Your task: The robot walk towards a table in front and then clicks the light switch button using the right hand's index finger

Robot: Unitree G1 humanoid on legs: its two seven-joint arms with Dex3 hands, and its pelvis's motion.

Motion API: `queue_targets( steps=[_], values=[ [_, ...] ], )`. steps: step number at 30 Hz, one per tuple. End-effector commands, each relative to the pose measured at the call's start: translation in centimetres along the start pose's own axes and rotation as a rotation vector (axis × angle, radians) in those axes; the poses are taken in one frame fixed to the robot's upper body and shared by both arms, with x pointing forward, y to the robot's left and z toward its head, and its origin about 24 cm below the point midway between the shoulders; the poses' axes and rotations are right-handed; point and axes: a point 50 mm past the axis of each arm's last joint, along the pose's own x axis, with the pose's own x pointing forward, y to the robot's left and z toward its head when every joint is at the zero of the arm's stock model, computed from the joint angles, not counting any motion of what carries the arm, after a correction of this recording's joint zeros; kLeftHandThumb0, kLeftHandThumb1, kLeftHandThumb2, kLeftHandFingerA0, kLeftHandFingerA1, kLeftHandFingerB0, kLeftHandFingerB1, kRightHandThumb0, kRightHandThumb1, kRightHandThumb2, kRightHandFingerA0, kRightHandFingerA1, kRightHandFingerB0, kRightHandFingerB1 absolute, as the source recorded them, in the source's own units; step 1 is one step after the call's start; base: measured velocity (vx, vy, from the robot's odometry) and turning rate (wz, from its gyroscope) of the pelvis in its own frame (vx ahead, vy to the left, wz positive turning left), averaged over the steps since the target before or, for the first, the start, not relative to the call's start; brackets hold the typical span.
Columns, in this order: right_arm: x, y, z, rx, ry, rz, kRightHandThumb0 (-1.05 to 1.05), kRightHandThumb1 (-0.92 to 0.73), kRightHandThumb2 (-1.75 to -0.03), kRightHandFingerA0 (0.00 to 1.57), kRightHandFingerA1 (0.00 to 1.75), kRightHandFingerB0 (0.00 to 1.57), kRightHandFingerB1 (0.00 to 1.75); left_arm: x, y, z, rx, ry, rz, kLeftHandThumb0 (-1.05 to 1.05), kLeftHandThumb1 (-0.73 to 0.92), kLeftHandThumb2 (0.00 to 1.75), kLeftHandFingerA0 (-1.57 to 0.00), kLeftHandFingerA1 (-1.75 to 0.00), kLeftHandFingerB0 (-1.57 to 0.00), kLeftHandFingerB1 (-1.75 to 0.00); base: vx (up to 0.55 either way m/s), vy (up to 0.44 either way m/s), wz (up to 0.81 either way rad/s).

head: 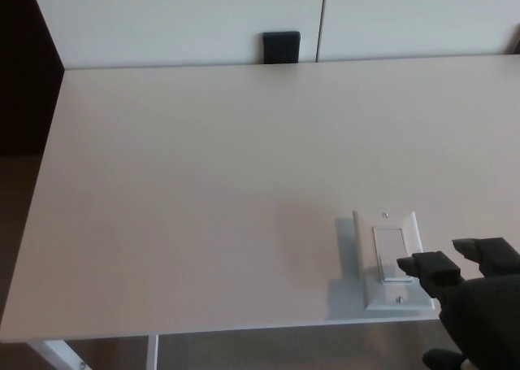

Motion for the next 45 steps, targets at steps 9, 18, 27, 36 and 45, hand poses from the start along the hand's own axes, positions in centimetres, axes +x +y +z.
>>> queue_targets(
  steps=[9,18,27,36,45],
  values=[
    [0.3,0.5,0.0,-0.043,0.014,0.022,-0.61,-0.42,-0.71,0.06,0.47,0.24,0.45,-0.1,0.4,0.2,0.059,0.0,-0.007,-0.12,0.57,0.56,-0.55,-0.45,-0.51,-0.39,0.0,0.0,0.0],
    [1.0,0.0,-0.1,-0.052,0.017,0.009,-0.62,-0.43,-0.72,0.06,0.48,0.23,0.46,0.1,0.4,0.4,0.054,-0.006,-0.01,-0.13,0.56,0.56,-0.55,-0.45,-0.5,-0.4,0.0,0.0,0.0],
    [1.0,0.1,0.1,-0.042,0.017,0.01,-0.6,-0.42,-0.72,0.04,0.47,0.23,0.45,0.1,0.5,0.5,0.065,-0.008,-0.014,-0.13,0.56,0.56,-0.55,-0.45,-0.51,-0.4,0.0,0.0,0.0],
    [0.8,1.3,0.5,-0.052,-0.005,0.043,-0.62,-0.41,-0.72,0.06,0.48,0.24,0.45,0.2,0.5,0.6,0.053,-0.01,-0.017,-0.12,0.56,0.56,-0.55,-0.45,-0.51,-0.4,0.0,0.0,0.0],
    [1.4,2.2,0.1,-0.029,0.02,0.089,-0.59,-0.41,-0.7,0.06,0.46,0.25,0.45,0.2,0.5,0.7,0.06,-0.018,-0.018,-0.13,0.56,0.56,-0.56,-0.45,-0.52,-0.4,0.0,0.0,0.0]
  ],
)
